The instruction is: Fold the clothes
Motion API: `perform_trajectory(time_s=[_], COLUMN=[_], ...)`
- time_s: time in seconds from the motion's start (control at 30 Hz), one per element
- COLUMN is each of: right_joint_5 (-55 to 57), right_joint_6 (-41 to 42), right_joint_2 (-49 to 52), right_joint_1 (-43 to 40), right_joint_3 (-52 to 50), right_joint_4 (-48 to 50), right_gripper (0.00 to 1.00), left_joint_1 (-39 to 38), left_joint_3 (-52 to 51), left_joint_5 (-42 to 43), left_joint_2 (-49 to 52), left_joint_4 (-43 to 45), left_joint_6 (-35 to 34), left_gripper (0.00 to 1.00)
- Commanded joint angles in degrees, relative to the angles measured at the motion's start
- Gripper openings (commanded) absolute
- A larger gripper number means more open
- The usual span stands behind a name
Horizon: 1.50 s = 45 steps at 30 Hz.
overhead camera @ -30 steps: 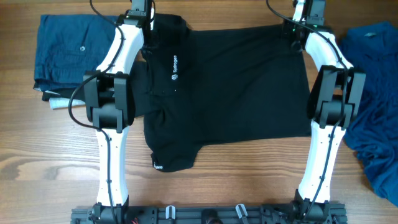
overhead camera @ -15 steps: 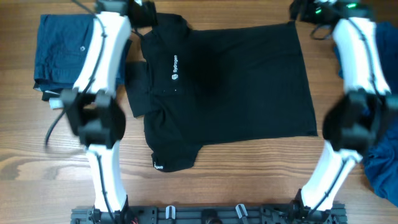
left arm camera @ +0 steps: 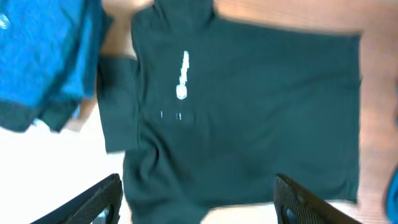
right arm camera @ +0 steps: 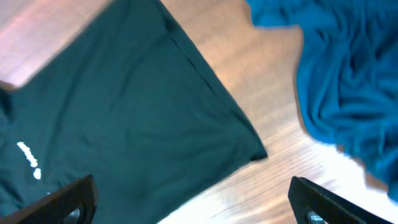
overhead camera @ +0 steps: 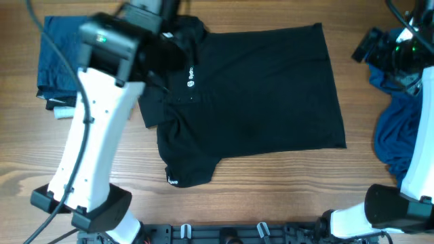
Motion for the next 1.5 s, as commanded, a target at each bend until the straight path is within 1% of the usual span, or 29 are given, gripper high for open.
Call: perform_trajectory(time_s=[0.0, 0.07, 0.17, 0.23, 0.3, 0.4, 0.57, 0.63, 0.7, 0.8, 0.83, 0.87, 0.9, 0.93, 0.97, 1.0, 1.1, 1.13, 1.17, 1.2, 1.27, 1.3, 1.4, 1.43, 1.47], right_joint_5=[1.51, 1.53, 0.85, -1.90, -4.13, -4.76, -6.29, -6.69, -5.92, -5.35, -5.42, -5.44, -5.68, -6.19, -6.25, -6.23, -6.23, -6.23, -6.23, -6.25, -6.25, -6.25, -6.25, -6.25, -6.27], right_joint_6=[4.83, 6.93, 8.85, 9.05, 9.77, 13.09, 13.09, 13.11, 13.11, 13.11, 13.14, 13.14, 13.11, 13.09, 13.11, 13.09, 13.11, 13.09, 13.11, 13.11, 13.07, 13.09, 13.11, 13.11, 13.09], right_joint_2=[-0.35, -0.35, -0.35, -0.33, -0.33, -0.33, -0.31, -0.31, -0.31, -0.26, -0.22, -0.11, -0.04, 0.02, 0.13, 0.28, 0.33, 0.33, 0.33, 0.33, 0.33, 0.33, 0.33, 0.33, 0.33], right_joint_1=[-1.22, -3.10, -6.54, -8.81, -10.54, -13.53, -14.67, -14.62, -14.62, -14.62, -14.62, -14.62, -14.62, -14.62, -14.60, -14.62, -14.62, -14.60, -14.62, -14.62, -14.62, -14.62, -14.62, -14.62, -14.62], right_joint_3=[-8.22, -15.15, -25.09, -32.79, -38.71, -47.67, -59.14, -61.70, -63.34, -65.09, -65.81, -66.27, -66.55, -66.82, -67.04, -67.14, -68.02, -68.46, -69.09, -69.61, -70.66, -70.88, -70.88, -70.88, -70.86], right_joint_4=[0.79, 3.72, 8.72, 13.44, 17.42, 25.44, 37.51, 40.35, 40.76, 42.75, 44.02, 44.96, 45.59, 46.05, 46.29, 46.27, 47.06, 47.76, 48.74, 49.48, 50.60, 50.88, 51.39, 51.67, 51.84], right_gripper=[0.97, 0.95, 0.94, 0.94, 0.93, 0.93, 0.89, 0.88, 0.88, 0.87, 0.85, 0.81, 0.75, 0.66, 0.63, 0.60, 0.59, 0.49, 0.42, 0.37, 0.31, 0.27, 0.09, 0.06, 0.06], left_joint_1=[-3.96, -3.91, -1.25, 1.05, 2.80, 5.46, 7.98, 8.13, 8.13, 8.13, 8.15, 8.26, 8.44, 8.81, 9.20, 9.75, 12.11, 13.07, 13.73, 14.45, 15.41, 15.80, 15.85, 15.85, 16.02], left_joint_3=[-1.99, -3.06, -4.02, -4.72, -5.77, -8.35, -14.86, -17.55, -20.72, -23.06, -23.67, -24.30, -24.79, -24.98, -24.98, -24.98, -25.00, -25.00, -25.00, -25.00, -25.00, -25.14, -26.51, -27.80, -28.89], left_joint_5=[-9.60, -10.51, -10.51, -10.54, -10.49, -10.19, -5.92, -5.51, -5.51, -5.53, -5.53, -5.51, -5.51, -5.29, -5.03, -4.68, -2.67, -1.79, -1.16, -0.70, 0.17, 1.03, 3.56, 3.98, 4.28], left_joint_2=[-1.22, -1.22, -1.22, -1.11, -1.09, -0.98, -0.96, -0.96, -0.96, -0.90, -0.90, -0.90, -0.90, -0.90, -0.90, -0.90, -0.92, -0.92, -0.92, -0.92, -0.90, -0.92, -0.92, -0.92, -0.92], left_joint_4=[-3.91, -4.61, -3.91, -2.75, -1.51, 0.00, 3.98, 6.47, 8.48, 8.83, 8.83, 8.79, 8.81, 8.61, 8.33, 8.11, 7.69, 7.69, 7.74, 7.74, 7.72, 7.69, 7.65, 7.74, 7.80], left_joint_6=[-6.49, -7.50, -7.45, -7.37, -6.86, -6.34, -6.34, -6.34, -6.36, -6.36, -6.36, -6.36, -6.38, -6.38, -6.36, -6.36, -6.34, -6.32, -6.29, -6.14, -5.90, -5.88, -4.31, -3.78, -2.78], left_gripper=[0.81, 0.86, 0.91, 0.96, 1.00, 1.00, 1.00, 1.00, 1.00, 1.00, 1.00, 1.00, 1.00, 1.00, 1.00, 1.00, 1.00, 1.00, 1.00, 1.00, 1.00, 1.00, 1.00, 1.00, 1.00])
